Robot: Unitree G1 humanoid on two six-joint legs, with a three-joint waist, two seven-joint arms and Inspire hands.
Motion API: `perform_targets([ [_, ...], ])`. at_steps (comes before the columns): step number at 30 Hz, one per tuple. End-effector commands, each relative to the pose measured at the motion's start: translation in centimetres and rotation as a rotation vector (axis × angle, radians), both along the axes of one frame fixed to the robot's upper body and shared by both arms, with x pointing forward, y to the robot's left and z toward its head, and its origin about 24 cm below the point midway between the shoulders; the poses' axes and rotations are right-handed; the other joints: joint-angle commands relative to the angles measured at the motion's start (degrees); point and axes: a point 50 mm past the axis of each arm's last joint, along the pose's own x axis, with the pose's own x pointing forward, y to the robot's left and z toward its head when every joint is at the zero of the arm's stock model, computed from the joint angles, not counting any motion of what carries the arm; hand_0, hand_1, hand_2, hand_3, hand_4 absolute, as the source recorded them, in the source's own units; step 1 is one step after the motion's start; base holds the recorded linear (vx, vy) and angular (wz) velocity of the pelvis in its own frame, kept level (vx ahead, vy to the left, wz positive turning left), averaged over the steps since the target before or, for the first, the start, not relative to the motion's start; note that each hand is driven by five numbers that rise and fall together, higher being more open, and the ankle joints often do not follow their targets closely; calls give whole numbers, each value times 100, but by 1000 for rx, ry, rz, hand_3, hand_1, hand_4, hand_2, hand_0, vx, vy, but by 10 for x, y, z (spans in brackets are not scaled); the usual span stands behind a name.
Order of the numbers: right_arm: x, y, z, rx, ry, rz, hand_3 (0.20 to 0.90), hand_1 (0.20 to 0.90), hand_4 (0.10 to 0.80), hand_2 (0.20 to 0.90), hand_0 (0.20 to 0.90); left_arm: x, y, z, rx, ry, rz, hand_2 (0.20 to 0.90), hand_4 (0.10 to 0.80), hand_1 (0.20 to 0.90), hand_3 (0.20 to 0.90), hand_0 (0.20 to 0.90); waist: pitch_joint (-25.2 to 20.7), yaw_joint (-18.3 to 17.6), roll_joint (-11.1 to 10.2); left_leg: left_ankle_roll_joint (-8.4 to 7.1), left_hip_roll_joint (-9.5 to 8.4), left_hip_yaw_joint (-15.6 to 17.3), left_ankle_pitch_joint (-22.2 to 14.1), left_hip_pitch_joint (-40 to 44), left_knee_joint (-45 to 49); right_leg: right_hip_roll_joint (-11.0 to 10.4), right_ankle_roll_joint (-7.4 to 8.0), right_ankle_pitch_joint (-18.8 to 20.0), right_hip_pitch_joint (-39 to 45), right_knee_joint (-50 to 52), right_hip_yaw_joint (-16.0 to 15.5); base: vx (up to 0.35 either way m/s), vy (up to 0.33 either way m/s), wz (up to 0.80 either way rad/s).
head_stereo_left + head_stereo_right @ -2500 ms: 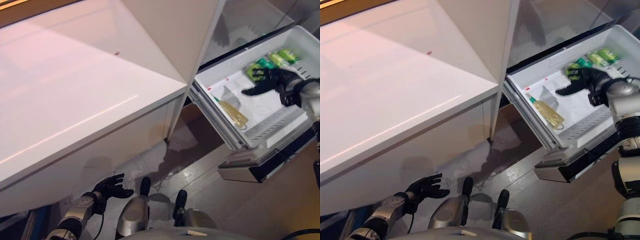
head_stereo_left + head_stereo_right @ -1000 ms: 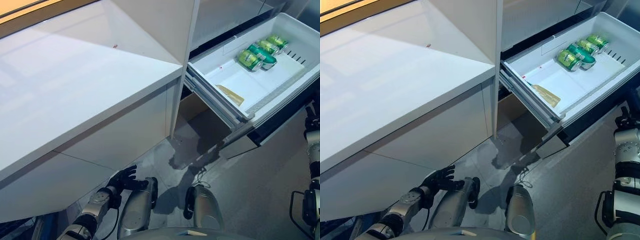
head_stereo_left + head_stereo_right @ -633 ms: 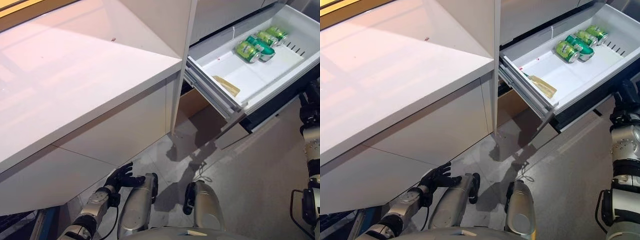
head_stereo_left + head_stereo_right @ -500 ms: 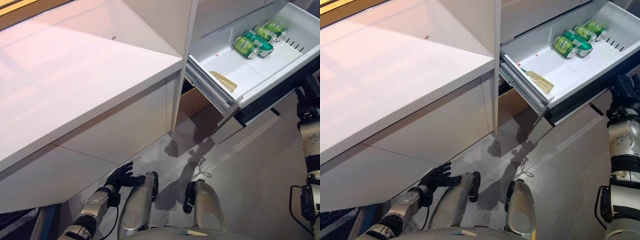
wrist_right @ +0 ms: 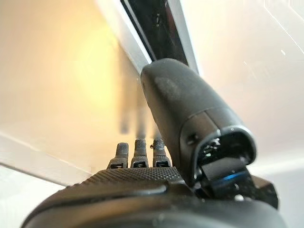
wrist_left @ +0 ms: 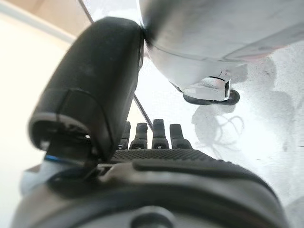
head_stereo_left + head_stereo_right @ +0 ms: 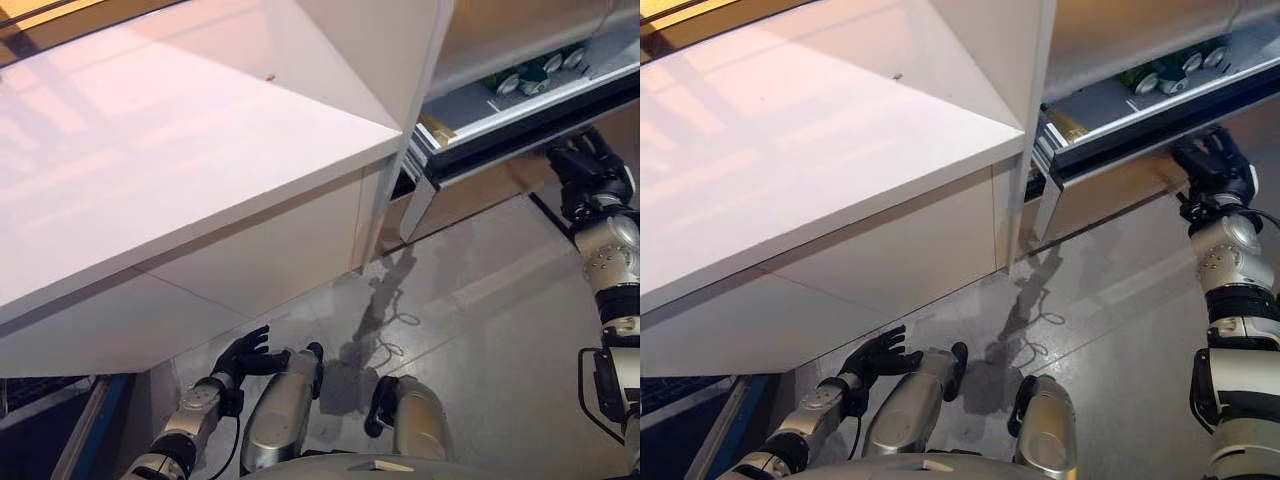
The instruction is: Put drinks into fridge and close the fridge
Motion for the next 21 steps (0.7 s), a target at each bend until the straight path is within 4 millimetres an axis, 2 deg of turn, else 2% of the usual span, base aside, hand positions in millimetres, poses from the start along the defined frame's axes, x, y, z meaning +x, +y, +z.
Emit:
perform_targets([
  [1, 23, 34, 63, -101, -218, 155, 900, 900, 800, 900, 900, -58, 21, -18, 76, 168, -36, 900, 800, 900, 900, 900, -402, 382, -23, 525, -184, 202, -467, 517, -602, 210, -170, 213, 148, -138, 251, 51, -8, 11],
  [7, 19, 27, 56, -89, -191, 112, 900, 900, 800, 900, 900, -59, 27, -18, 92, 182, -48, 900, 800, 900, 900, 900, -527, 318, -100, 526, -126, 258, -461, 689, -783, 282, -54, 384, 351, -580, 320, 27, -25, 7],
  [12, 15, 27, 37, -48, -161, 128, 900, 900, 800, 900, 900, -58, 29, -17, 100, 188, -66, 900, 800, 900, 900, 900, -680, 161, -203, 513, -32, 401, -395, 844, -1015, 406, 30, 613, 485, -1079, 432, -5, -47, -6],
  [15, 13, 32, 19, -8, -134, 167, 900, 900, 800, 900, 900, -54, 28, -16, 94, 182, -68, 900, 800, 900, 900, 900, -770, 34, -268, 489, 41, 532, -346, 957, -1187, 503, 72, 742, 568, -1421, 512, -46, -68, -31],
  [16, 9, 38, 1, 14, -98, 197, 900, 900, 800, 900, 900, -51, 27, -16, 86, 175, -67, 900, 800, 900, 900, 900, -848, -61, -305, 462, 86, 633, -301, 1023, -1308, 579, 99, 834, 613, -1650, 569, -84, -72, -45],
  [19, 1, 51, -34, 49, -20, 253, 900, 900, 800, 900, 900, -47, 23, -15, 63, 165, -54, 900, 800, 900, 900, 900, -1002, -234, -333, 412, 145, 773, -202, 1139, -1572, 705, 130, 959, 692, -2016, 677, -83, -62, -39],
  [21, -15, 60, -76, 106, 76, 276, 900, 900, 800, 900, 900, -46, 19, -16, 44, 162, -40, 900, 800, 900, 900, 900, -1175, -377, -347, 359, 205, 879, -94, 1267, -1853, 816, 150, 1063, 784, -2320, 751, -83, -67, -39],
])
